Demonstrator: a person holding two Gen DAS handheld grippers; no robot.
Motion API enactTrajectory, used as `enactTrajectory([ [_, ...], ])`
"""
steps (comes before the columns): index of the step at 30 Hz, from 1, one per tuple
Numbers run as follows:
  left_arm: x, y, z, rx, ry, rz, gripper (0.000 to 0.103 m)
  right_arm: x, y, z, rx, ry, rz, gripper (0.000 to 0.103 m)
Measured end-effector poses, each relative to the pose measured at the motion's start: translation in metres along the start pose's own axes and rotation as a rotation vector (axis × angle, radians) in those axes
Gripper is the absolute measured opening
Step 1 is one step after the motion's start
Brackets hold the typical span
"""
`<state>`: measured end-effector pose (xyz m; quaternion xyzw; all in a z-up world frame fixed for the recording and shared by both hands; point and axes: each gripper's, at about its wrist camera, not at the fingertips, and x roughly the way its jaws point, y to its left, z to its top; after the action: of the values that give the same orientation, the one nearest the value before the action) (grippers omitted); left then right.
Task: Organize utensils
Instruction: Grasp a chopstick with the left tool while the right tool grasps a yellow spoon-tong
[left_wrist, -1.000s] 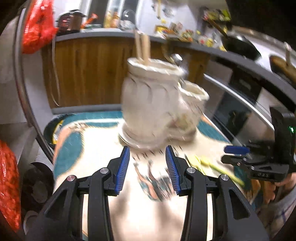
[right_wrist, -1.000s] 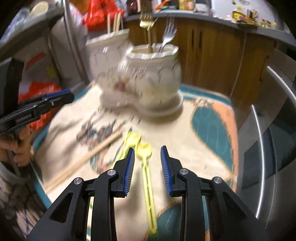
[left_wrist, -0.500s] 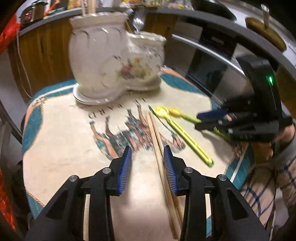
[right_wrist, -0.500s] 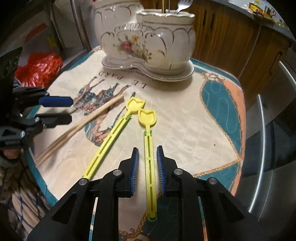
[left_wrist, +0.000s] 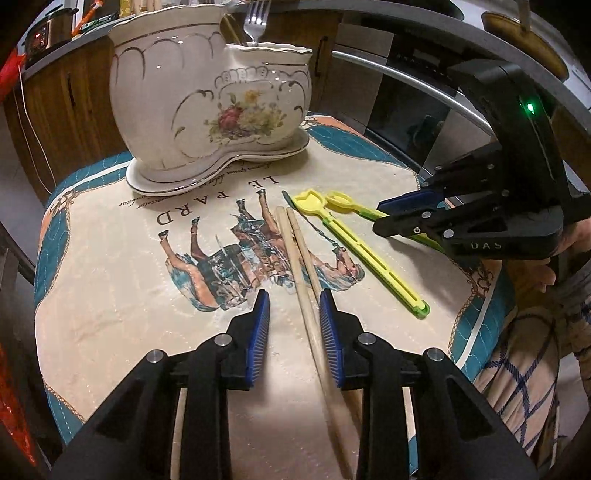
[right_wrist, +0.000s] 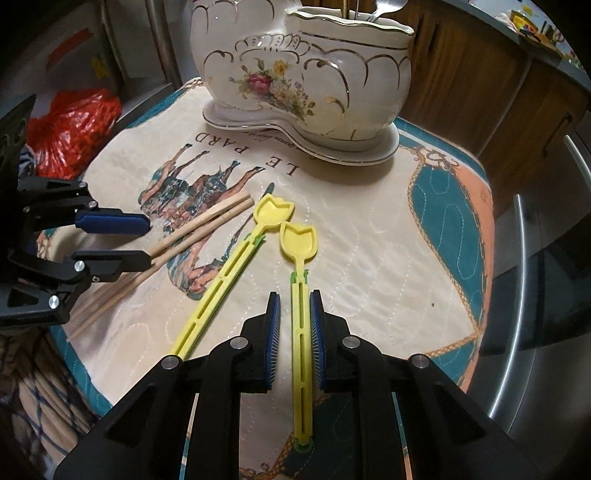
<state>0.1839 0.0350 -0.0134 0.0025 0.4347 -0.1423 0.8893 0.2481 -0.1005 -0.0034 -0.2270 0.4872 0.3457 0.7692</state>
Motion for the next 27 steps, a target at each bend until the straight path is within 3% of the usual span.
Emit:
enactTrajectory([
  [6,0.005,-0.003,0.007,0.024,0.041,0.009,0.028,0.005,0.001,0.013,-0.037,0.098,0.008,0.017],
  [10,0.013,0.008,0.023,0.014,0.146,-0.041,0.028,0.011,0.006,0.029,-0.076,0.22,0.005,0.017],
  [13,0.018,0.008,0.032,0.049,0.223,-0.013,0.028,0.015,0.01,0.037,-0.091,0.271,0.002,0.017],
  [18,0.026,-0.006,0.039,0.113,0.28,0.06,0.028,0.014,0.013,0.038,-0.091,0.269,0.011,0.012],
  [27,0.034,-0.008,0.047,0.128,0.382,0.08,0.027,0.006,0.012,0.026,-0.074,0.206,0.003,0.01],
])
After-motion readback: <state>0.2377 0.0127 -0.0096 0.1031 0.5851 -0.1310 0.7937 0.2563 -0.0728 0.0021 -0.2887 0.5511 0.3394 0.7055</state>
